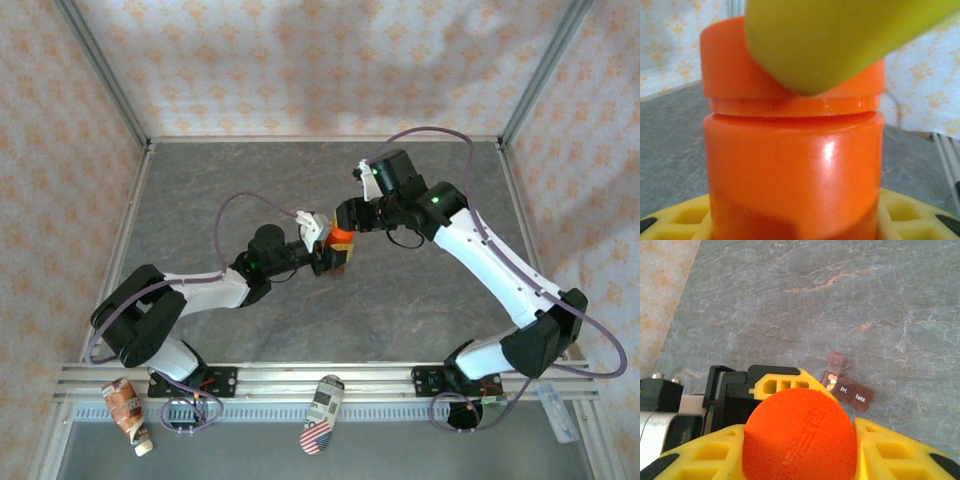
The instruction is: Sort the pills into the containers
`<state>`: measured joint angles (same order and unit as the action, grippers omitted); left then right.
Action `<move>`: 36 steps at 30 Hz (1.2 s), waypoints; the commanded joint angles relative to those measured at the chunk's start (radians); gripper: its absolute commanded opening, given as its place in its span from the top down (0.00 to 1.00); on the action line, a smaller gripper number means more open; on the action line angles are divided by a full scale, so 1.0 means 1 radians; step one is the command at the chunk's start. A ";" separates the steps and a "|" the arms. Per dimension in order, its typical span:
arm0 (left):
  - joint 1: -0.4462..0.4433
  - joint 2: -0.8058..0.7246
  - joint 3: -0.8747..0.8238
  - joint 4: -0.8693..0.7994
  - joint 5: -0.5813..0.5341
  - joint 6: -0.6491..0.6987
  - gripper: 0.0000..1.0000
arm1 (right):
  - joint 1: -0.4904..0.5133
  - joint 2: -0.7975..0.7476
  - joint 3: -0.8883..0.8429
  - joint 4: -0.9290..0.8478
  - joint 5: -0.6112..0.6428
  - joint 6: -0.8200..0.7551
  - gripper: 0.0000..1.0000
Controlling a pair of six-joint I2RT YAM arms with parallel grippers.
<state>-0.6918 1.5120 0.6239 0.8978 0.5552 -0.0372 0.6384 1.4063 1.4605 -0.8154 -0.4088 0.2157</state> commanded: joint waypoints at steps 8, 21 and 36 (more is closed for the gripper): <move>-0.136 -0.005 0.025 0.282 -0.304 0.266 1.00 | 0.089 0.003 -0.104 0.135 0.131 0.327 0.76; -0.137 0.029 0.024 0.296 -0.324 0.211 1.00 | 0.047 -0.049 -0.050 0.132 0.186 0.308 0.59; 0.005 0.018 0.078 0.271 0.176 -0.092 1.00 | -0.134 -0.057 0.213 -0.209 -0.110 -0.159 0.12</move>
<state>-0.6910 1.5471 0.6544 1.0977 0.5789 -0.0418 0.5030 1.3006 1.6417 -0.8913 -0.4248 0.1837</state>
